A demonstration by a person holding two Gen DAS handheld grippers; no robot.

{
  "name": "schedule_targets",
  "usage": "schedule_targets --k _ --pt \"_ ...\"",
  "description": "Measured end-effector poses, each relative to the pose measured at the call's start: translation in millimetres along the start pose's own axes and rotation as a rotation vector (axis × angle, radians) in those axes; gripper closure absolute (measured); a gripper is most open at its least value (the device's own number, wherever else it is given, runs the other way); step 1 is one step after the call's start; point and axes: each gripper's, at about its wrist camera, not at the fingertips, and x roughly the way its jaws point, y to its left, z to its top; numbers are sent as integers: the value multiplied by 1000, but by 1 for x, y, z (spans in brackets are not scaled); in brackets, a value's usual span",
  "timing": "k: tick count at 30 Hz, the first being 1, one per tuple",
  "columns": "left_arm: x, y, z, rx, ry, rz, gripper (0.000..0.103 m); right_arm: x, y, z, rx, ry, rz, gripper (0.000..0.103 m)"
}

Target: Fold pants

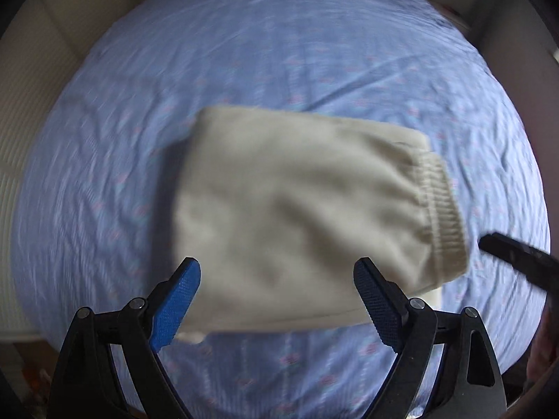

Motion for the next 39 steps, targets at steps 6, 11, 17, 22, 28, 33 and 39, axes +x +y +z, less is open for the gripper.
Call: schedule_targets --k 6,11,17,22,28,33,39 --pt "6 39 -27 -90 32 11 13 47 -3 29 55 70 -24 63" --pt "9 43 -33 -106 38 -7 13 56 -2 29 111 100 -3 89" --pt "11 36 -26 -86 33 -35 13 21 13 8 79 25 -28 97" --pt "4 30 -23 -47 14 -26 13 17 -8 -4 154 10 -68 98" --pt "2 39 -24 -63 8 -5 13 46 -31 3 207 69 -110 92" --pt "4 53 -30 -104 14 17 13 53 -29 -1 161 105 -204 70" --pt "6 69 -47 -131 24 34 13 16 -23 -23 152 59 -228 65"
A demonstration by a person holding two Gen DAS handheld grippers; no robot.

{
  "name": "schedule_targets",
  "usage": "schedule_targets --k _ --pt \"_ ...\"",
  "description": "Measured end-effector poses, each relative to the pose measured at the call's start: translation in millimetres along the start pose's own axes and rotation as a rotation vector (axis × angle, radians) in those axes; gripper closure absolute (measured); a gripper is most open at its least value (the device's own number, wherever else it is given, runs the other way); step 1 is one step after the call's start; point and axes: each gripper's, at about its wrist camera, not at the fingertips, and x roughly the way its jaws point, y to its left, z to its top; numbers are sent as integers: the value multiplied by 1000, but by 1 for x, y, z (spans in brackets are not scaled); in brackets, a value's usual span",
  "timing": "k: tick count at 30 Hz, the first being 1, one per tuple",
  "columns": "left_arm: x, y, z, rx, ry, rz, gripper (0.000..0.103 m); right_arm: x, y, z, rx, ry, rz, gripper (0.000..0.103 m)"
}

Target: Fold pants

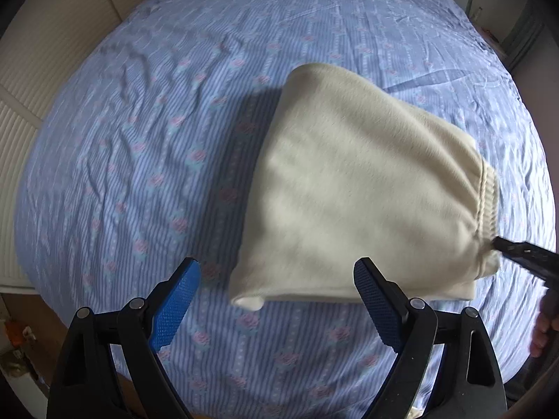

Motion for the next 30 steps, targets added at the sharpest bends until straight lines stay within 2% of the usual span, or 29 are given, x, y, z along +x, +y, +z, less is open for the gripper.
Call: schedule_targets --k 5,9,11,14,18,22,23,25,28,30 --pt "-2 15 -4 -11 -13 -5 13 -35 13 6 -54 -102 29 65" --pt "-4 19 12 -2 -38 1 13 -34 22 32 -60 -140 66 65" --pt "-7 18 22 3 -55 -5 13 -21 32 48 -58 -153 82 65" --pt "-8 14 35 18 -67 -16 13 0 38 70 -71 -133 81 65" --pt "-7 8 49 42 -74 -26 13 37 36 89 -36 -17 112 65" --pt "-2 6 53 56 -67 -29 13 50 28 95 17 18 183 65" --pt "0 7 53 56 -61 -29 13 51 29 96 -4 11 156 71" --pt "5 7 53 55 -51 -22 13 51 38 96 -68 -25 50 89" --pt "12 13 52 37 -35 -11 13 51 45 98 -82 -63 -35 93" --pt "15 17 50 26 -29 -3 13 57 43 97 -45 -64 -72 93"
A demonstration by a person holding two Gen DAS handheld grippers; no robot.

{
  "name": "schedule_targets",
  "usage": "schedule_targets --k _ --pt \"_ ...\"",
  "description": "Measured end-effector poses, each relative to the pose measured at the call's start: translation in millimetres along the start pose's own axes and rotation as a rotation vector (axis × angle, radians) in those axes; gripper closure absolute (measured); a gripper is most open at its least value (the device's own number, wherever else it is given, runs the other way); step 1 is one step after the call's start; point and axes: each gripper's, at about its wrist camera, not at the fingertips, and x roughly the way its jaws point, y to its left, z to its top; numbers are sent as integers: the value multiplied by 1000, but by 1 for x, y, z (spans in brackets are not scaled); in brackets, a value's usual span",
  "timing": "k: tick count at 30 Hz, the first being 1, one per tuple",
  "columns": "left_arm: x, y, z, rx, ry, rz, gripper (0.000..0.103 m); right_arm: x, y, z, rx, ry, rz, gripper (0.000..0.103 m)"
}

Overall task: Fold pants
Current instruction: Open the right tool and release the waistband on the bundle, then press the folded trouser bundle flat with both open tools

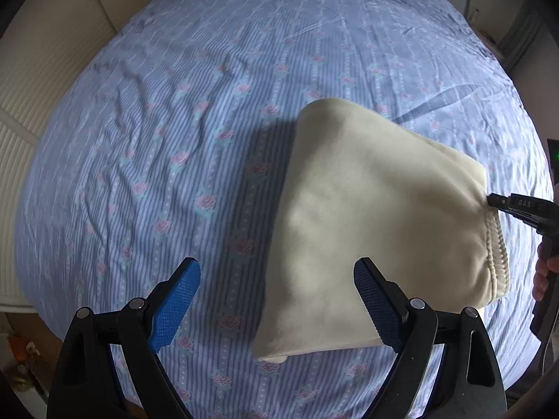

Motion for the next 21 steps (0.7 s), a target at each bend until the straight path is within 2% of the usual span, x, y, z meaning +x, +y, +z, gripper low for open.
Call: schedule_targets --k 1,2,3,4,5,7,9,10,11,13,14,17,21 --pt "1 3 -1 -3 2 5 13 2 -2 -1 19 2 -20 95" --pt "1 6 -2 -5 4 11 13 4 -4 -3 23 6 -119 101" --pt "2 9 -3 -8 4 17 13 8 -10 -7 22 24 -215 101" --pt "1 12 -5 -7 4 23 13 11 -17 -10 40 42 -223 101" --pt "1 14 -7 2 4 31 13 11 -27 -16 78 65 -175 100" --pt "1 12 -12 41 -4 52 13 0 -37 -28 119 48 -119 98" --pt "-2 5 -18 101 -25 75 13 -18 -37 -41 128 15 -103 84" --pt "-4 2 -20 123 -31 76 13 -29 -36 -49 140 -8 -76 65" --pt "-5 -1 -22 141 -36 73 13 -39 -35 -55 153 -35 -47 54" --pt "-10 -4 -26 161 -43 60 13 -56 -31 -68 171 -77 0 45" --pt "-12 -4 -28 162 -46 55 13 -66 -30 -78 174 -86 19 42" --pt "-19 2 -29 136 -56 24 13 -87 -18 -94 135 -94 40 41" --pt "-26 18 -14 97 -80 -31 13 -109 10 -82 -26 -164 62 41"
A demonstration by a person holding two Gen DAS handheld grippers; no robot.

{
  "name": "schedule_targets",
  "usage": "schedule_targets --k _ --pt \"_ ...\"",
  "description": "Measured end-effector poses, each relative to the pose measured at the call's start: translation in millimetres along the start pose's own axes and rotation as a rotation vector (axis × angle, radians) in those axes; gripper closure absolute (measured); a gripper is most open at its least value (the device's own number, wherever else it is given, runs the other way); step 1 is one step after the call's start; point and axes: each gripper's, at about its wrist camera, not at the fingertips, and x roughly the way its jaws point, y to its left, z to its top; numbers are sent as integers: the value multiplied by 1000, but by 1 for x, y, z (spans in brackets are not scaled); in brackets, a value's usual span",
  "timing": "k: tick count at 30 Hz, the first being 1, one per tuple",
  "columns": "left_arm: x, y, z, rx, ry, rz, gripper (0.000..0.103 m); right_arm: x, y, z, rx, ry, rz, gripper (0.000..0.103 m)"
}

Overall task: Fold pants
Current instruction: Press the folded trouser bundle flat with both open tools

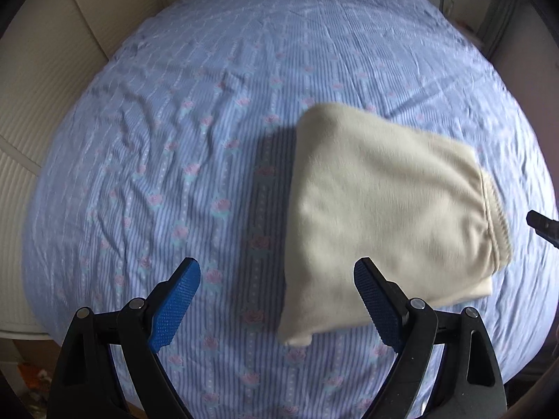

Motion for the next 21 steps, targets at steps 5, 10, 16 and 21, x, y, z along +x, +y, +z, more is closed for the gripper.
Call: schedule_targets --k 5,10,16,21 --pt "1 6 53 94 -92 -163 13 9 58 53 -168 -17 136 41" --pt "26 -6 133 277 -73 -256 25 37 110 88 -267 -22 192 42" --pt "94 -37 220 453 174 -356 35 85 132 77 -260 59 220 42" --pt "156 -71 238 563 411 -356 40 96 100 49 -68 104 178 42"
